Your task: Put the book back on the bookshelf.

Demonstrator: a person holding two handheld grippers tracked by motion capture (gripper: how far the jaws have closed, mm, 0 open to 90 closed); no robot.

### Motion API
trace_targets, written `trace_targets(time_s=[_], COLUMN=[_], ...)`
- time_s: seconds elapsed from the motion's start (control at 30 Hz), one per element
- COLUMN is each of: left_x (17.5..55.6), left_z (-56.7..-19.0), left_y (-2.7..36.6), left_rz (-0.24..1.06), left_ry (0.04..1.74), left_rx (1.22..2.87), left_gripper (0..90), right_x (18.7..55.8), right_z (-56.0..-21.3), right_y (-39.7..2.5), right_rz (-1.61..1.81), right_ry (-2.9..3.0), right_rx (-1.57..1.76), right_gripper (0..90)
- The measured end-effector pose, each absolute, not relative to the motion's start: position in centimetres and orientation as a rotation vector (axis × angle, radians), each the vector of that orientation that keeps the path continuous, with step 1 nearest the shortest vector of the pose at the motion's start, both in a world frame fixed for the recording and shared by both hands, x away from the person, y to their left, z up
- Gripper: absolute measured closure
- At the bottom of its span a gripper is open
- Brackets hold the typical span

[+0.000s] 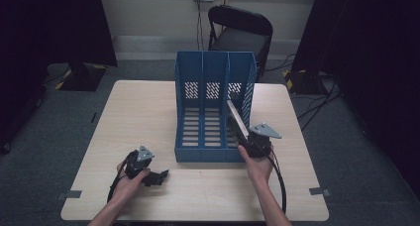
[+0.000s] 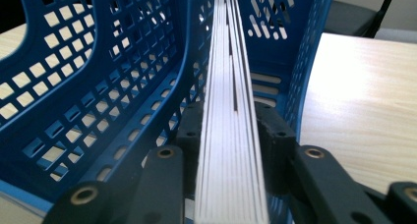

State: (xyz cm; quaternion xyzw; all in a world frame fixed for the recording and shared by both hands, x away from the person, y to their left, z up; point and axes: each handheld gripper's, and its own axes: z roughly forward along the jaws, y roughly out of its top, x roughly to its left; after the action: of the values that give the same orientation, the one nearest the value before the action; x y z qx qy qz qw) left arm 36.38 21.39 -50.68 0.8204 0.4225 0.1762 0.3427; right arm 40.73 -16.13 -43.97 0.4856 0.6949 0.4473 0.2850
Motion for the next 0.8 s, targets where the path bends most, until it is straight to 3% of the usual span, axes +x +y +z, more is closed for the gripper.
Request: trace_targets(time_s=[0.4,0.57,0.8], left_x=[36.29,36.35,36.56], left_z=[-50.68,-50.68,-50.67], left_y=[21.29,21.3,21.23], left_rz=[0.454,0.449,0.446], left_ry=[1.093,1.088,1.076], left_rx=[2.134,2.136,2.143], left_gripper=[0.0,0.0,0.0], right_x=[41.55,41.61,41.6], right_z=[-44.04,-44.13,-44.12], right_y=[-15.82,-15.56,-15.44], right_rz=[1.156,1.094,1.073], right_ry=[1.849,1.855,1.83], right_rx=[1.365,1.321,1.341], right_gripper=[69.6,75.6,76.2])
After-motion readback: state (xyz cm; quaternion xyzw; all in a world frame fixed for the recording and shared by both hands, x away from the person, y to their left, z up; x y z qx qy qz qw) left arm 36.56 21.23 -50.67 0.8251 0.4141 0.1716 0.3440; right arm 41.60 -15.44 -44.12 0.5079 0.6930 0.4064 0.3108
